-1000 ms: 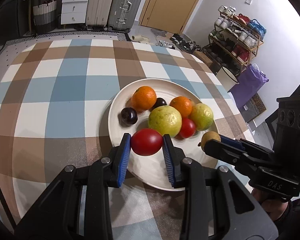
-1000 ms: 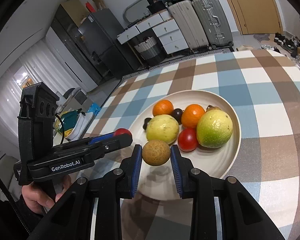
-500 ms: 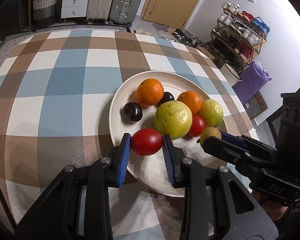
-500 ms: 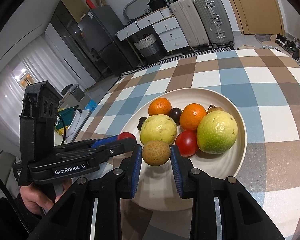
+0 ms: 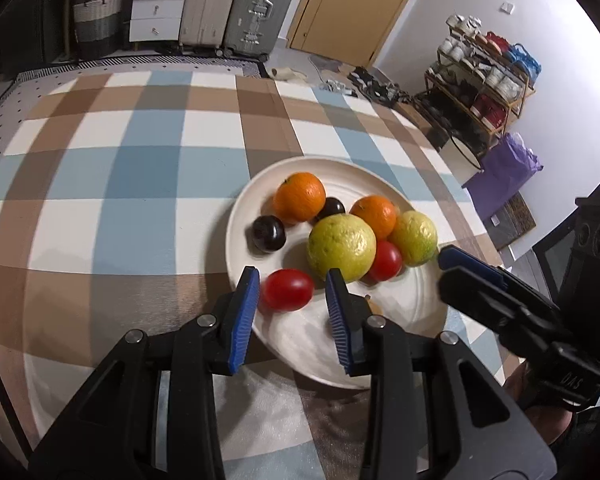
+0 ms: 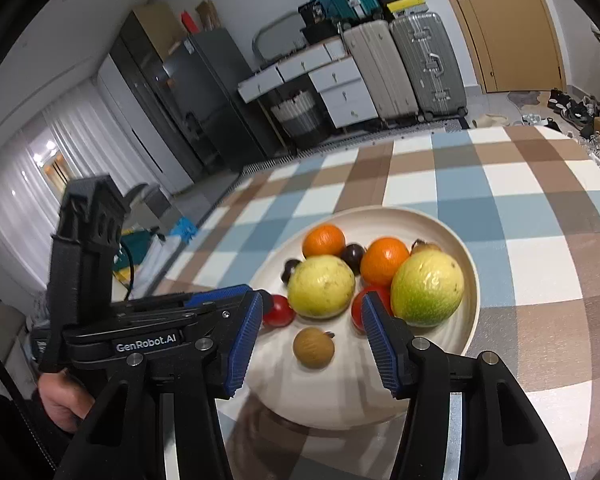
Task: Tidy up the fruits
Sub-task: 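Carry tomato and kiwi over the cream plate and open both tools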
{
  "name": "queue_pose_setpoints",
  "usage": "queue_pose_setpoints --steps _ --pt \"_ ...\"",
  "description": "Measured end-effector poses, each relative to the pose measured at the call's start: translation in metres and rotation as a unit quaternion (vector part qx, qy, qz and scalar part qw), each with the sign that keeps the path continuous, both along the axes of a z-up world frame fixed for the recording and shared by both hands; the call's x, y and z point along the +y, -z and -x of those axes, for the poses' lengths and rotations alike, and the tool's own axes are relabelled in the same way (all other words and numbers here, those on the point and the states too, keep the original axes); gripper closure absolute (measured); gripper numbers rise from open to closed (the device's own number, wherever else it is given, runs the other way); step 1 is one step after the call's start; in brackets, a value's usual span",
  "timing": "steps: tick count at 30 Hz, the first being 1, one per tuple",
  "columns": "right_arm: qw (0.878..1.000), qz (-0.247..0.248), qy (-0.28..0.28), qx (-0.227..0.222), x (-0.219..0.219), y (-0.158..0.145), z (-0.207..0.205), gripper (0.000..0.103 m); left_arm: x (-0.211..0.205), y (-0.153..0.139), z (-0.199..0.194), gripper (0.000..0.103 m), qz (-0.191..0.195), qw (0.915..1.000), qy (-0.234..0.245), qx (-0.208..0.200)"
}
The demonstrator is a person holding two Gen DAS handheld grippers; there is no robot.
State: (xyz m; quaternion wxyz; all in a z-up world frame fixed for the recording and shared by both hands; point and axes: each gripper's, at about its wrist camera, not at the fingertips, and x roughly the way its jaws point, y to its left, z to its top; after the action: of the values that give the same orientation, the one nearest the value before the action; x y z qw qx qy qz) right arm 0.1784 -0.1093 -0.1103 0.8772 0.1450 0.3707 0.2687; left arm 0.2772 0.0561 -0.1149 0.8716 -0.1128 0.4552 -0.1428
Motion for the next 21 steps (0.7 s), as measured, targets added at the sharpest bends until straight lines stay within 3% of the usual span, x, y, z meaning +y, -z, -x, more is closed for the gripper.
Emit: queue_pose_setpoints --steps 15,21 --pt "0.998 0.006 0.026 -0.055 -0.011 -0.035 0.038 0.046 0.018 -0.042 0.058 0.063 -0.016 0.9984 -0.025 -0.047" --pt "0.996 0.016 0.038 -0.084 -0.013 -0.045 0.060 0.031 0.013 -0.051 0.087 0.055 -0.030 0.9965 -0.029 -0.072"
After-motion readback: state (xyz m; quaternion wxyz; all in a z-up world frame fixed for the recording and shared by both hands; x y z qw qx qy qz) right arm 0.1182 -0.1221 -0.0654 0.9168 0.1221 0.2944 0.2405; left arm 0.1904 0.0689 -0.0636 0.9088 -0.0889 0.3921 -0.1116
